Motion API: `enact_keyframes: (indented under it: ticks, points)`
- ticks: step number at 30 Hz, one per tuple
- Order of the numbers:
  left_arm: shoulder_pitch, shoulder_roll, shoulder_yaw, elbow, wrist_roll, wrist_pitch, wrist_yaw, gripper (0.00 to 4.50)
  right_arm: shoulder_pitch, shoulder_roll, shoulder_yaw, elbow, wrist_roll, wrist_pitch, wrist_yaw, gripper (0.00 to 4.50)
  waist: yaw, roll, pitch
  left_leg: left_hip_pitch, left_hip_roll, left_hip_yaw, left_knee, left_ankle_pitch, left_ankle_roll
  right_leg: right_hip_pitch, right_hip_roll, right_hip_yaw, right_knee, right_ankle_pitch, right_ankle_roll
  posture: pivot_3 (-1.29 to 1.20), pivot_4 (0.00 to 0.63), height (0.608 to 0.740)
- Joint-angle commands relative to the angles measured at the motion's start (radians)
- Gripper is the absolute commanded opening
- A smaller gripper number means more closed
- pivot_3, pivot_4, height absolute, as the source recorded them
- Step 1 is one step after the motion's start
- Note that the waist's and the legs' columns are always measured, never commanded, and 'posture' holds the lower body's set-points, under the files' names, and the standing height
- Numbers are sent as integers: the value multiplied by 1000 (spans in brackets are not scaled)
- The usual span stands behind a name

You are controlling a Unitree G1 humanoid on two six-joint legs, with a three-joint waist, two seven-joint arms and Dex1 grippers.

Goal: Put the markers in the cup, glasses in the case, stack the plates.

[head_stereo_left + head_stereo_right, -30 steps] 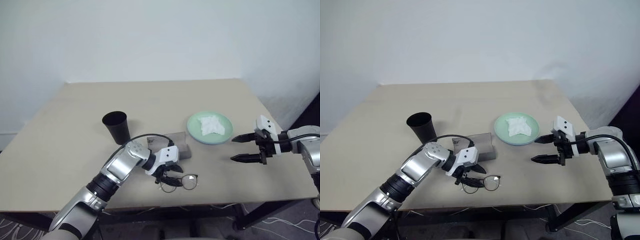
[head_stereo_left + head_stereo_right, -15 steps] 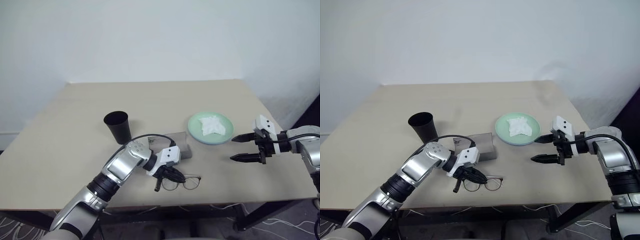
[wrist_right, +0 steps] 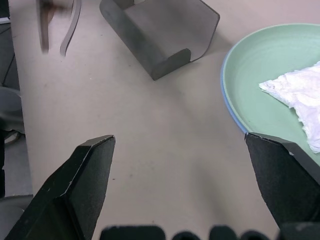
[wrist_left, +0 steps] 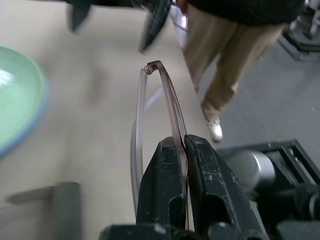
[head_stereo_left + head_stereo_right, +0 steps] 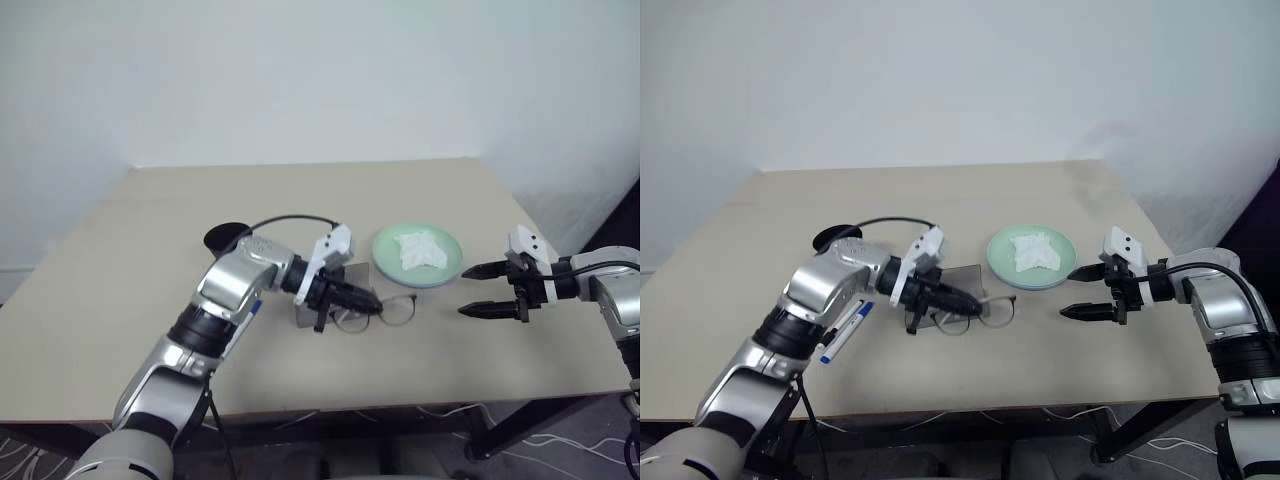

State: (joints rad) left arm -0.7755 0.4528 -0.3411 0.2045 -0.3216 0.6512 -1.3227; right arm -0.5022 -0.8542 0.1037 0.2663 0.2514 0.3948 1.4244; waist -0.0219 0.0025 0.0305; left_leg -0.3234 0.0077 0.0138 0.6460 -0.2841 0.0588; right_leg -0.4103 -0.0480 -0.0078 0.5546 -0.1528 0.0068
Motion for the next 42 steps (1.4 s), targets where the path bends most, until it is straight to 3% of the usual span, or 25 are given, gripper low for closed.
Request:
enact_keyframes:
  ticks: [1, 8, 10, 16, 24, 32, 36, 39, 42]
  points:
    - [-70, 7, 6, 180, 84, -167, 3, 14, -33, 2, -8, 2, 1, -15, -1, 4500, 0, 0, 0, 0, 0, 0, 0, 0, 0, 0, 0, 0, 0, 0, 0, 0, 0, 735]
    - [-121, -47, -2, 471, 201, -395, 10, 14, -31, 4, -12, -7, 4, -9, -8, 4500, 2, 0, -1, -1, -2, 0, 0, 0, 0, -1, 0, 4, 1, 0, 0, 0, 0, 735]
    - [-115, -56, -5, 509, 223, -432, -1, 14, -25, 2, -15, -12, 6, -8, -9, 4500, 2, 0, -1, -1, -6, -1, -2, 0, 0, -1, 0, 10, 1, 6, 8, 0, 0, 735]
    - [-89, -92, -11, 564, 274, -517, 4, 14, -22, 3, -19, -17, 10, -3, -16, 4500, 4, 0, -1, -1, -15, -2, -2, 0, 1, 0, 0, 24, 0, 7, 11, 0, 0, 735]
    - [-13, -91, -16, 412, 240, -353, -96, 14, -18, 4, -17, -19, 10, -4, -25, 4500, 2, 0, -1, -2, -15, -1, -1, -1, 2, 1, 0, 26, 0, 8, 12, 0, 0, 735]
    - [103, -11, -68, 122, 215, -138, -192, 14, -30, 16, -10, -6, 4, -9, -34, 4500, 0, 0, -1, -1, -12, -1, -1, -1, 2, 1, 4, 26, 2, 7, 11, 0, 0, 735]
    - [124, 13, -84, 67, 216, -127, -180, 14, -31, 21, -7, -3, 2, -12, -36, 4500, 1, 0, -1, -1, -12, -1, -1, 0, 2, 1, 4, 26, 2, 7, 11, 0, 0, 735]
    - [124, 9, -84, 73, 226, -134, -150, 721, -34, 24, -6, 1, 1, -15, -37, 4500, 1, 0, -1, -1, -12, -1, -1, 0, 3, 1, 4, 26, 1, 7, 11, 0, 0, 735]
    - [109, -7, -60, 76, 217, -156, -112, 1751, -36, 25, -5, 4, 1, -17, -37, 4500, 1, 0, -1, -1, -12, -1, -1, 1, 4, 1, 4, 27, 0, 7, 11, 0, 0, 735]
